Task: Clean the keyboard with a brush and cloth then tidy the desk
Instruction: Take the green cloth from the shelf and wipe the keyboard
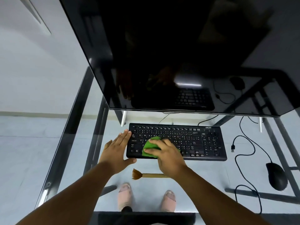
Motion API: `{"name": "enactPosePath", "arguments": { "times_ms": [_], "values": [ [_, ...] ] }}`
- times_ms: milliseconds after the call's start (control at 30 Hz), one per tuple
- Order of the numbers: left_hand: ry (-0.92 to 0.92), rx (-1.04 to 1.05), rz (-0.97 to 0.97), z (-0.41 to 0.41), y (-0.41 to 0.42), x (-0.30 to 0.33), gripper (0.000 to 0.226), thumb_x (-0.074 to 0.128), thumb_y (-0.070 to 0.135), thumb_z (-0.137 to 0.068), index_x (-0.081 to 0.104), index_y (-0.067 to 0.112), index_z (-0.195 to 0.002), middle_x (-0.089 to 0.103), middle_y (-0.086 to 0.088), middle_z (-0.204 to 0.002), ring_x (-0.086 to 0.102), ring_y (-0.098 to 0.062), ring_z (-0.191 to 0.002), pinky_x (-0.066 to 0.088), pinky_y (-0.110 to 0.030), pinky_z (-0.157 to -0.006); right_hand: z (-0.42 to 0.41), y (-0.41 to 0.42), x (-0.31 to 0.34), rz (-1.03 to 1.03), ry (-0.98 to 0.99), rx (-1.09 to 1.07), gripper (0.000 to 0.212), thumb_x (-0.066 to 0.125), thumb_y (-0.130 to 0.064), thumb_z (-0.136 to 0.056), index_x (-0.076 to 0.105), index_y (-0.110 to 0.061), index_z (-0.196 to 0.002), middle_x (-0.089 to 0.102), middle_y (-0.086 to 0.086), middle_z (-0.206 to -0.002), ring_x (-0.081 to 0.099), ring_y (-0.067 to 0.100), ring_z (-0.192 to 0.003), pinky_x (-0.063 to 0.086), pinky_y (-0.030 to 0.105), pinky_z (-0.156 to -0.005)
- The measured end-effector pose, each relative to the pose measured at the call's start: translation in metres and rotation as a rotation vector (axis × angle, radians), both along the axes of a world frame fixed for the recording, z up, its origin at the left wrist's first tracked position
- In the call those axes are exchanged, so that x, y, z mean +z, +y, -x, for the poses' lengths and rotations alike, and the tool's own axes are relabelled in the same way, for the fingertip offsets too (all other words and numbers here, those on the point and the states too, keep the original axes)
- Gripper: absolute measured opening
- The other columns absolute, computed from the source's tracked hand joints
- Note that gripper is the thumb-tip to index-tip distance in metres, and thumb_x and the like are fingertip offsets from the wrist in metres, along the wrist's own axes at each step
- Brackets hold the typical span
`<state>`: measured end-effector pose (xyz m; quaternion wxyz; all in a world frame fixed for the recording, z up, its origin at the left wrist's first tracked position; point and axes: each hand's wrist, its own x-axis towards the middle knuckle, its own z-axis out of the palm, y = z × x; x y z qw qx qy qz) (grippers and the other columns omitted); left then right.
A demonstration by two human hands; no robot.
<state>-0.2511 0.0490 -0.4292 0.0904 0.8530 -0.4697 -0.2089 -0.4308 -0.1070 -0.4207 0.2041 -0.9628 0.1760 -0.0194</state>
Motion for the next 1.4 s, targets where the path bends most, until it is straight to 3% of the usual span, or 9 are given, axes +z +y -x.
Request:
{"name": "enactPosePath", "arguments": {
  "times_ms": [167,333,533,1000,1300,1400],
  "values": [
    [0.007,-0.052,0.004,-0.008,0.01,-0.005,0.094,0.055,0.055,-0.087,-0.01,0.034,-0.152,-0.01,0.016,-0.159,0.0,-0.009,-0.149,0.011,-0.035,-0.119,-0.003,0.0,0.001,0.067,0.021,0.178,0.067,0.061,0.003,-0.069,0.065,-0.047,-0.114,0.051,-0.013,-0.139,0.05,0.023,-0.109,0.049,0.038,-0.086],
    [-0.004,-0.053,0.006,-0.009,0.012,-0.004,0.091,0.055,0.052,-0.089,-0.009,0.035,-0.152,-0.003,0.013,-0.161,0.002,-0.01,-0.149,0.009,-0.034,-0.118,0.013,-0.015,0.0,0.142,0.083,0.283,0.064,0.063,-0.001,-0.066,0.067,-0.048,-0.109,0.05,-0.015,-0.14,0.039,0.018,-0.111,0.049,0.04,-0.081],
    [-0.022,-0.036,-0.001,-0.004,0.011,-0.005,0.09,0.053,0.048,-0.092,-0.011,0.033,-0.151,-0.006,0.014,-0.159,-0.001,-0.011,-0.149,0.001,-0.029,-0.115,0.057,-0.042,-0.003,0.182,0.091,0.181,0.068,0.067,0.0,-0.066,0.065,-0.051,-0.11,0.05,-0.015,-0.14,0.041,0.02,-0.111,0.053,0.043,-0.08],
    [-0.022,0.048,-0.058,0.015,0.005,0.002,0.092,0.057,0.033,-0.092,-0.01,0.025,-0.153,-0.008,0.007,-0.162,-0.002,-0.015,-0.149,0.008,-0.038,-0.119,0.143,-0.083,-0.005,0.159,-0.006,-0.13,0.063,0.068,0.013,-0.063,0.076,-0.041,-0.094,0.058,-0.01,-0.132,0.048,0.023,-0.105,0.054,0.044,-0.084],
    [-0.116,0.09,0.007,0.036,0.005,0.004,0.078,0.052,0.023,-0.093,0.005,0.019,-0.155,-0.002,0.004,-0.162,0.001,-0.015,-0.149,0.005,-0.038,-0.12,0.163,-0.084,-0.01,0.161,-0.082,-0.196,0.062,0.062,0.014,-0.066,0.076,-0.034,-0.102,0.058,-0.004,-0.133,0.05,0.024,-0.103,0.054,0.04,-0.087],
    [-0.173,0.116,0.113,0.044,0.003,0.006,0.073,0.058,0.016,-0.086,0.026,0.018,-0.151,0.018,0.001,-0.16,0.019,-0.018,-0.147,0.014,-0.04,-0.118,0.171,-0.085,-0.009,0.153,-0.154,-0.355,0.059,0.063,0.017,-0.065,0.078,-0.028,-0.099,0.06,0.0,-0.128,0.052,0.028,-0.099,0.053,0.036,-0.083]
  ]
}}
